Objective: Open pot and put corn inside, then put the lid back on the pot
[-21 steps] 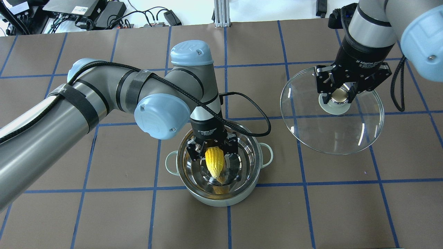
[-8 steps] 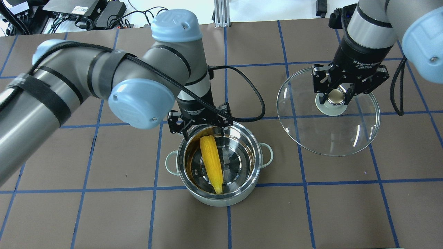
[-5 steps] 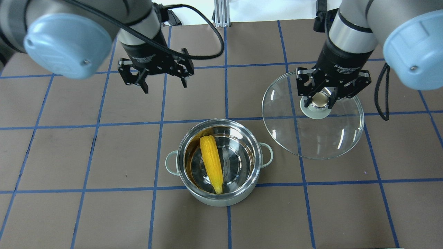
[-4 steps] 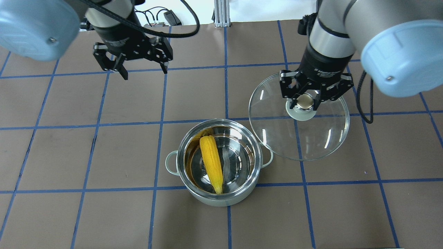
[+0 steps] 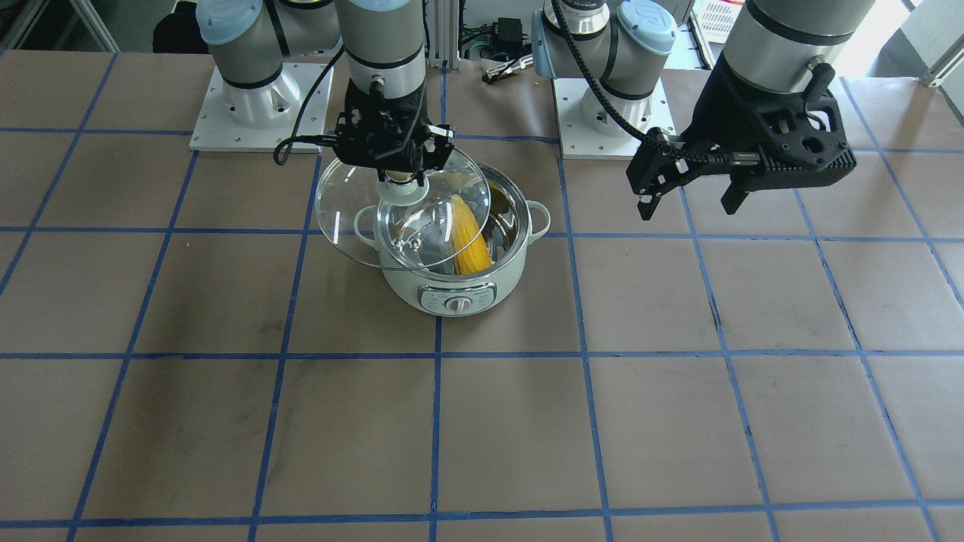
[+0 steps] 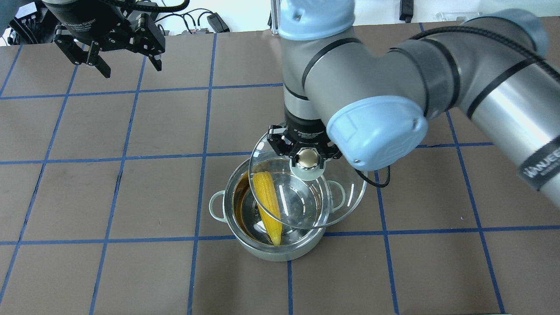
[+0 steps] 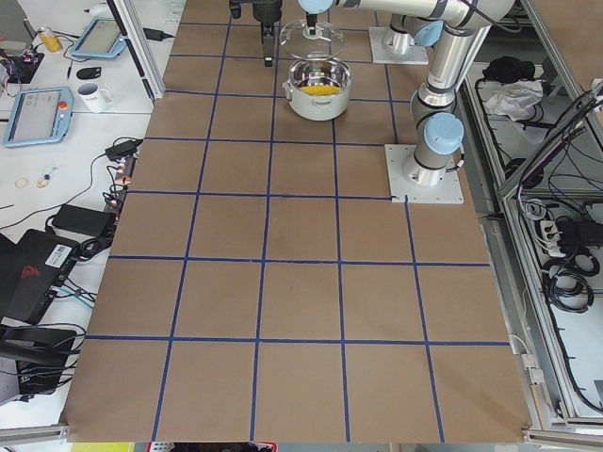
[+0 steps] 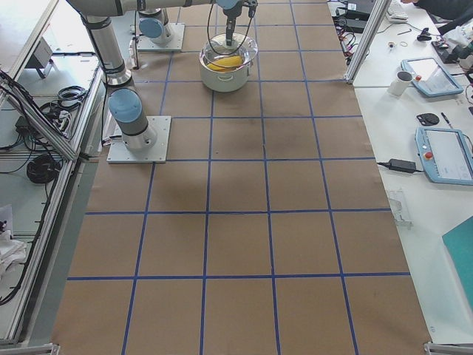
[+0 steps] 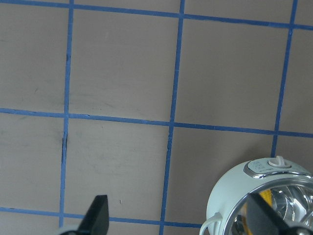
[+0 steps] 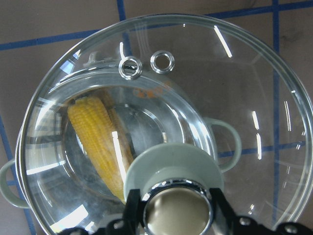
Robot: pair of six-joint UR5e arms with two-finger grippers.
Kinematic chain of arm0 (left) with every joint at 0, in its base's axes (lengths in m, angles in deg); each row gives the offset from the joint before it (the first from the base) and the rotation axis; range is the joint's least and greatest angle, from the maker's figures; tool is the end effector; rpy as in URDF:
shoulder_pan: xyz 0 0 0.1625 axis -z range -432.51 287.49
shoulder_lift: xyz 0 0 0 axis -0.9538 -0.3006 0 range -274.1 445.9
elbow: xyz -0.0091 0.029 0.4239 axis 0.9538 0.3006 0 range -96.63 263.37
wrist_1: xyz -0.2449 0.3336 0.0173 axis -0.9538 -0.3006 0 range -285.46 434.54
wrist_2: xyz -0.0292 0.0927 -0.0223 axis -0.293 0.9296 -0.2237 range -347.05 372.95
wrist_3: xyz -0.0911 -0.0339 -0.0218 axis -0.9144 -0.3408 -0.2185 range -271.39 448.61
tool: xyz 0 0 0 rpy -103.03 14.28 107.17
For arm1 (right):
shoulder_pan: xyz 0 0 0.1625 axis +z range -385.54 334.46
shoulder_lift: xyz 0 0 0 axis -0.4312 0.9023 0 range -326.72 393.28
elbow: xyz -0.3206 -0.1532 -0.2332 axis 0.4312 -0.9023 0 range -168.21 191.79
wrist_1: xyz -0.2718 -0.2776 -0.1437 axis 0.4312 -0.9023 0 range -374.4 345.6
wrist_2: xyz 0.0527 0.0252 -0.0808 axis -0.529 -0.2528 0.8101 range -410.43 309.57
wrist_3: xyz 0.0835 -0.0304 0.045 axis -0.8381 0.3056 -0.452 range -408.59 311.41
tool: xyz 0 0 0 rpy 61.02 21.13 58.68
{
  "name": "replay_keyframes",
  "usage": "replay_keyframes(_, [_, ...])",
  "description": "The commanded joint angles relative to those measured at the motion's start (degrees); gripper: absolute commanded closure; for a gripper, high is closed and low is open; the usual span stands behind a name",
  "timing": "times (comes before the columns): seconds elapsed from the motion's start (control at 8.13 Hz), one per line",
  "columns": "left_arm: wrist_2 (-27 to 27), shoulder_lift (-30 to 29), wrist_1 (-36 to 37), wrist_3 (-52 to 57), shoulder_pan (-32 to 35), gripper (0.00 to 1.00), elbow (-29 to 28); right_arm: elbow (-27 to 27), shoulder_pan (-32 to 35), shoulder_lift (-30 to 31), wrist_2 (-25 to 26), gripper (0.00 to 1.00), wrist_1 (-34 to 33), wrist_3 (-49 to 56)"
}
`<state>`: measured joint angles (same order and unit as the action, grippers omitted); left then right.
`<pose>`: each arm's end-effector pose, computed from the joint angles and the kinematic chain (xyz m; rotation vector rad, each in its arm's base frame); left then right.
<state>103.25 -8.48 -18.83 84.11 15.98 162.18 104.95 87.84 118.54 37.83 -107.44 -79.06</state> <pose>-0.1188 -0.5307 0.5393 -0.1647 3.1323 -0.0943 0.3293 -0.4182 0.4245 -0.1954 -3.1209 -0.1401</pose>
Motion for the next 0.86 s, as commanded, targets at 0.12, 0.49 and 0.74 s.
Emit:
replay_keyframes(0.12, [0.14, 0.07, 0.38, 0.28, -0.24, 0.00, 0.11, 0.70, 4.65, -3.07, -0.71, 0.86, -2.67, -3.54])
replay_keyframes(0.49, [0.06, 0.07, 0.47, 0.20, -0.24, 0.00, 0.03, 1.14, 5.78, -4.92, -2.29, 0.91, -3.11, -6.44])
replay_keyframes(0.74, [-0.12, 0.25, 0.38, 0.20, -0.24, 0.00, 0.03, 2.10, 7.46, -6.41, -2.21, 0.92, -5.04, -6.96])
